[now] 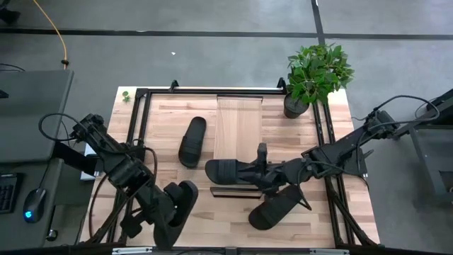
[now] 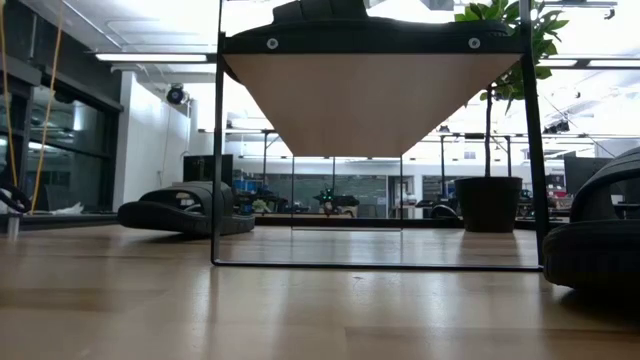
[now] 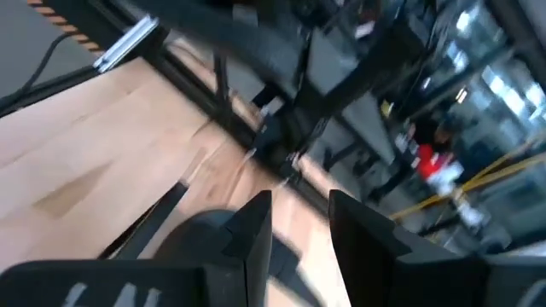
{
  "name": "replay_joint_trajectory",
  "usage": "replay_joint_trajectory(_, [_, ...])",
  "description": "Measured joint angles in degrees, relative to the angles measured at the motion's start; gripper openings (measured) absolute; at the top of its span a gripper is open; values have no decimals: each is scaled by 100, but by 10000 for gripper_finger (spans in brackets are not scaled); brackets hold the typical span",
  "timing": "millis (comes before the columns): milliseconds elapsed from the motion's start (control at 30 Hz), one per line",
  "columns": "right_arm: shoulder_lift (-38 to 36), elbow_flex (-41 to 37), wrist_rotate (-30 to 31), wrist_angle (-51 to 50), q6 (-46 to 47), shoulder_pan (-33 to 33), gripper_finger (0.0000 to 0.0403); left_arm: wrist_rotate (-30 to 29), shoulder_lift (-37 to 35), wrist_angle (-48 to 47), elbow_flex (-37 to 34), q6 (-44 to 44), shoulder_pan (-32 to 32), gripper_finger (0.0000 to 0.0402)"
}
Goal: Pick and place slides into the shelf
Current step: Put the bottom left black slipper on the shelf
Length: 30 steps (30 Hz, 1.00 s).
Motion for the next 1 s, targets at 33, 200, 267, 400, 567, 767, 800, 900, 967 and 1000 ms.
replay_joint_trajectory(33, [5,-1,-30,50,-195,0,108,-18,0,-42,0,75,4,5])
replay_joint_trajectory(200, [51,0,-628,431,-743,1,108,25,0,-70,0,374,-7,5])
replay_joint_trajectory(267, [51,0,-767,457,-811,-11,108,39,0,-17,0,436,-5,5])
replay_joint_trajectory(400, [51,0,-792,483,-1018,-9,115,206,0,151,0,530,1,5])
replay_joint_trajectory(567, [100,0,-1122,648,-1304,-11,159,496,0,677,0,693,63,5])
replay_joint_trajectory(767, [325,0,-1271,1032,-1602,-11,212,826,1,1256,0,819,134,5])
replay_joint_trajectory(800, [372,4,-1272,1043,-1604,-11,218,903,2,1307,0,840,162,5])
replay_joint_trajectory(900, [515,86,-1261,1033,-1565,-11,228,1095,2,1377,0,858,294,5])
replay_joint_trajectory(967, [588,189,-1278,1045,-1493,-11,229,1187,2,1407,0,926,389,5])
replay_joint_trajectory(1000, [619,237,-1284,1068,-1473,-13,229,1250,4,1443,0,986,438,5])
